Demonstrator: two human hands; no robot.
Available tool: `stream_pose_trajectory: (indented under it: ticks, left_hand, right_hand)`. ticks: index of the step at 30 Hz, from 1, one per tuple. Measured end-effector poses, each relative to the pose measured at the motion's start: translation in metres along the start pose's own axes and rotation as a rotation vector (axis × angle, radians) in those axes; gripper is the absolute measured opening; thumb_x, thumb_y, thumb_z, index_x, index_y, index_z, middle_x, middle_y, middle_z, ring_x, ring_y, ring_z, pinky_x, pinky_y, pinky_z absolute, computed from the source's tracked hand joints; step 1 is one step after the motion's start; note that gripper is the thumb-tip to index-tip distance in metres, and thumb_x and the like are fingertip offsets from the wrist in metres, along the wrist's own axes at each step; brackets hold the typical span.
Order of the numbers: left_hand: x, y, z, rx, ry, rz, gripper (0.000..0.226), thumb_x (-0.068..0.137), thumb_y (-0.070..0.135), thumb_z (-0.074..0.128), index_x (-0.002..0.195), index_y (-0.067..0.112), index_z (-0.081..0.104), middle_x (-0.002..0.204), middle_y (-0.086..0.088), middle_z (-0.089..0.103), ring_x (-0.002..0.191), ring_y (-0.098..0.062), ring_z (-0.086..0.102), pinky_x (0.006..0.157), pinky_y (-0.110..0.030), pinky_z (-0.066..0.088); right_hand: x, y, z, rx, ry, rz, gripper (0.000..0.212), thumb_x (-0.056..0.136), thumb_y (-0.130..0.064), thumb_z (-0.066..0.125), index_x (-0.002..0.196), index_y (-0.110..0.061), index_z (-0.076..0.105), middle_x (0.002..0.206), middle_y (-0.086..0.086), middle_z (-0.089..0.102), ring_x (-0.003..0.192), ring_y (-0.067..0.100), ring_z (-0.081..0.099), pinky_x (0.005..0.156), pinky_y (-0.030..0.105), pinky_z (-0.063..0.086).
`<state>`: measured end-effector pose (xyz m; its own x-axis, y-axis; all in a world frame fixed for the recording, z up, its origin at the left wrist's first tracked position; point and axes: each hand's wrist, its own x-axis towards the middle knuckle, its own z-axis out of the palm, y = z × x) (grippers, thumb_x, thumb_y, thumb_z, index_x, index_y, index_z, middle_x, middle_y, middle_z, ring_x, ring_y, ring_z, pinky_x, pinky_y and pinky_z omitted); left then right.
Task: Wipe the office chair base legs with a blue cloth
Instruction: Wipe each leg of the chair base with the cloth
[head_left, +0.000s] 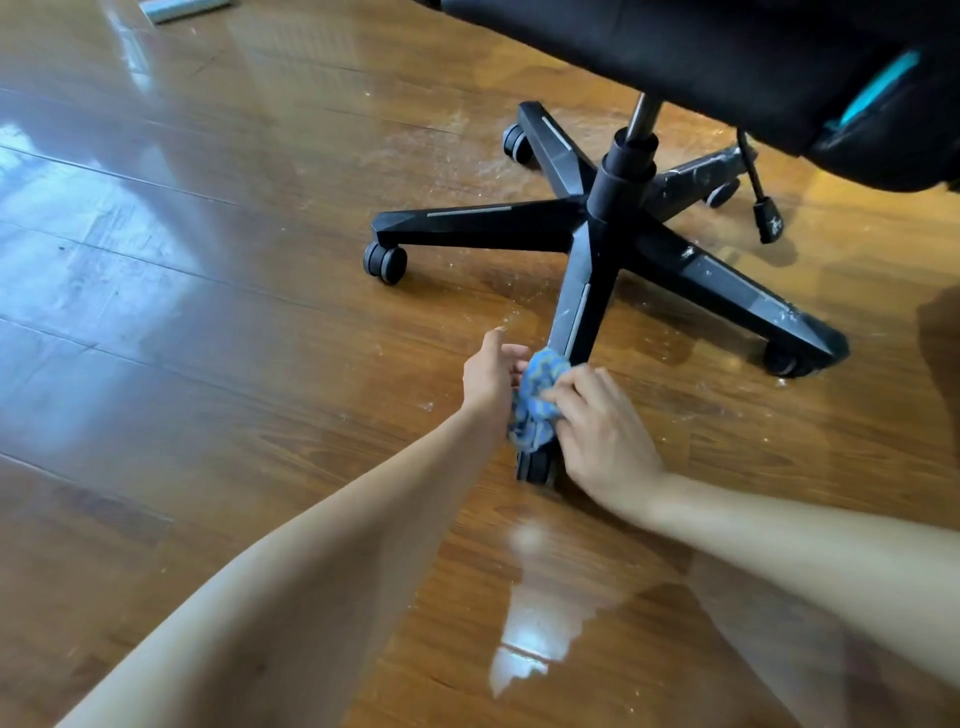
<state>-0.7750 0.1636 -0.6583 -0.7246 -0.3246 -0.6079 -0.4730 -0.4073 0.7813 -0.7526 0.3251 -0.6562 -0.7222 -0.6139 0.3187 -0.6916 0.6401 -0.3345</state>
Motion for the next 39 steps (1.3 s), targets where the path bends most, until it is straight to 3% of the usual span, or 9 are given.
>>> stream_pose_trajectory:
  ticks: [7,11,13,17,24,27,29,33,39]
  left_hand:
    - [0.004,-0.002,0.000,-0.034,0.139,0.018,0.038,0.108,0.034,0.044,0.089,0.012,0.068,0.079,-0.003,0.063,0.068,-0.016,0.051,0.066,-0.031,0.041]
    - [0.005,-0.002,-0.005,-0.005,0.122,0.018,0.043,0.105,0.039,0.042,0.095,0.011,0.073,0.103,-0.014,0.075,0.089,-0.029,0.066,0.092,-0.049,0.055]
    - [0.010,-0.001,-0.006,-0.005,0.170,0.039,0.046,0.106,0.041,0.042,0.088,0.013,0.073,0.093,-0.008,0.070,0.083,-0.022,0.062,0.090,-0.044,0.050]
    - [0.016,-0.001,-0.005,0.013,0.208,0.065,0.042,0.104,0.040,0.045,0.086,0.015,0.073,0.086,-0.002,0.067,0.078,-0.020,0.060,0.081,-0.039,0.048]
    - [0.010,-0.001,0.003,0.076,0.244,0.016,0.035,0.101,0.032,0.045,0.098,0.015,0.076,0.085,0.003,0.065,0.078,-0.016,0.058,0.060,-0.027,0.032]
    - [0.006,0.003,0.004,0.098,0.235,0.040,0.031,0.101,0.031,0.045,0.091,0.016,0.071,0.081,0.002,0.062,0.075,-0.019,0.058,0.064,-0.030,0.040]
    - [0.005,0.008,0.003,0.096,0.251,0.077,0.027,0.099,0.029,0.047,0.084,0.015,0.065,0.072,0.003,0.056,0.068,-0.021,0.051,0.066,-0.034,0.041]
    - [0.009,0.015,0.002,0.086,0.263,0.103,0.024,0.098,0.028,0.050,0.083,0.014,0.064,0.072,0.001,0.054,0.070,-0.022,0.047,0.070,-0.035,0.040]
    - [0.006,0.011,0.001,0.104,0.264,0.070,0.029,0.102,0.030,0.046,0.083,0.019,0.065,0.073,0.003,0.054,0.067,-0.017,0.048,0.061,-0.033,0.038]
  right_hand:
    - [0.065,0.032,-0.014,-0.116,0.053,0.160,0.022,0.095,-0.004,0.061,0.112,-0.007,0.073,0.117,0.006,0.057,0.110,0.027,0.051,0.092,0.044,0.052]
    - [0.001,0.007,-0.003,-0.013,-0.061,-0.048,0.038,0.094,0.002,0.059,0.131,-0.006,0.068,0.140,0.011,0.061,0.138,0.028,0.049,0.117,0.038,0.040]
    - [-0.018,0.005,0.000,0.033,-0.118,-0.196,0.035,0.097,0.000,0.058,0.131,-0.005,0.068,0.142,0.010,0.062,0.141,0.027,0.050,0.118,0.037,0.040]
    - [0.014,0.032,-0.009,-0.043,-0.141,-0.403,0.030,0.096,-0.008,0.057,0.120,-0.007,0.075,0.129,0.010,0.071,0.125,0.027,0.064,0.106,0.044,0.049]
    - [0.112,0.054,-0.025,-0.320,-0.197,-0.014,0.024,0.096,-0.014,0.050,0.111,-0.010,0.068,0.113,0.008,0.068,0.111,0.030,0.063,0.096,0.040,0.049]
    - [0.081,0.025,-0.024,-0.243,-0.317,-0.130,0.015,0.086,-0.011,0.052,0.093,-0.013,0.066,0.093,0.005,0.066,0.089,0.028,0.063,0.070,0.035,0.046]
    - [0.053,-0.001,-0.030,-0.117,-0.467,-0.303,0.009,0.084,-0.015,0.056,0.082,-0.012,0.065,0.083,0.004,0.064,0.081,0.026,0.060,0.073,0.035,0.047]
    - [0.062,-0.010,-0.028,-0.132,-0.616,-0.425,0.026,0.094,-0.031,0.048,0.100,-0.018,0.070,0.099,-0.001,0.070,0.097,0.021,0.061,0.093,0.036,0.046]
    - [0.148,0.040,-0.027,-0.412,-0.444,-0.122,0.020,0.095,-0.030,0.045,0.087,-0.017,0.059,0.098,0.003,0.067,0.099,0.028,0.064,0.073,0.036,0.048]
